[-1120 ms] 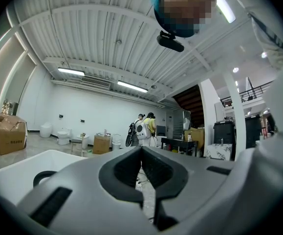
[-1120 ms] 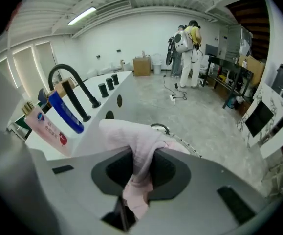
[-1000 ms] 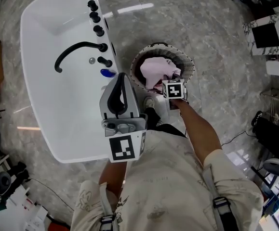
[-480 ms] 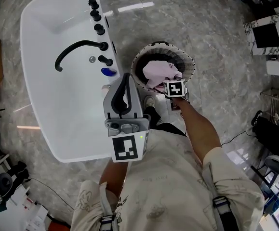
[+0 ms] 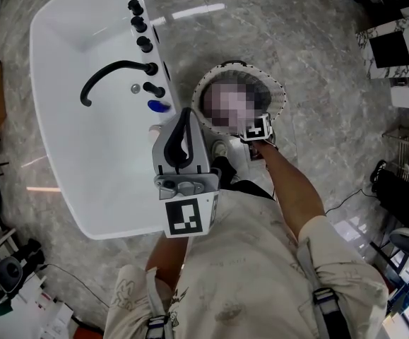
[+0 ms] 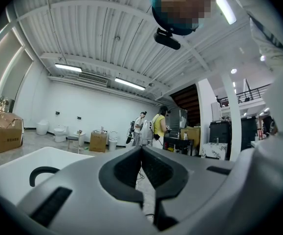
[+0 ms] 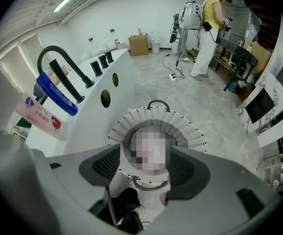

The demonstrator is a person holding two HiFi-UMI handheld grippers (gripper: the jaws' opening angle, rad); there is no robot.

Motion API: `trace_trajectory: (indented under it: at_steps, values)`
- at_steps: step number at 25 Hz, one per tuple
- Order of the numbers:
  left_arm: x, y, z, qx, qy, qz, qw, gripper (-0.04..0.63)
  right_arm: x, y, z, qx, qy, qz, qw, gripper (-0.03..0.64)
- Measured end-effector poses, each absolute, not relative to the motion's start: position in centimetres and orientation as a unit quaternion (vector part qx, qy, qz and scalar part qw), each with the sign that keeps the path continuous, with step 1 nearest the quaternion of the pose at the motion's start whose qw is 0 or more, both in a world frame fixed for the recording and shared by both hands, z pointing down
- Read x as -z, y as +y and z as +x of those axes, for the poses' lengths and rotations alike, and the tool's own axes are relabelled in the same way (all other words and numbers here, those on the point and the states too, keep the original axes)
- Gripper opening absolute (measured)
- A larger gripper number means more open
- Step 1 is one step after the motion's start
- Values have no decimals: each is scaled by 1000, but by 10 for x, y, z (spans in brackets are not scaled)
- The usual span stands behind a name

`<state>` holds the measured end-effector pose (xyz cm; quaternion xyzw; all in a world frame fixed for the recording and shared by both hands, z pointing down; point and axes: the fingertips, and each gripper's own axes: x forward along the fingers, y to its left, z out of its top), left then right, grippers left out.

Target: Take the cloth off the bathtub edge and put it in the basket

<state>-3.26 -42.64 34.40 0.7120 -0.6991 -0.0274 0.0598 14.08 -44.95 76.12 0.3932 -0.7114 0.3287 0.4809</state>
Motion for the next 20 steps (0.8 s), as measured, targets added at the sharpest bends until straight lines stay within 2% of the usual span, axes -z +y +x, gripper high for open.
trace_trajectory:
  at_steps: [15,20]
  values:
    - [-339,-420,-17,24,-695,716,53,3,-752,-435,163,-337,-710,404,468,275]
    - [-333,-413,-6,25,-693,719,46,3,-740,-437,167,-335,-726,409,440,275]
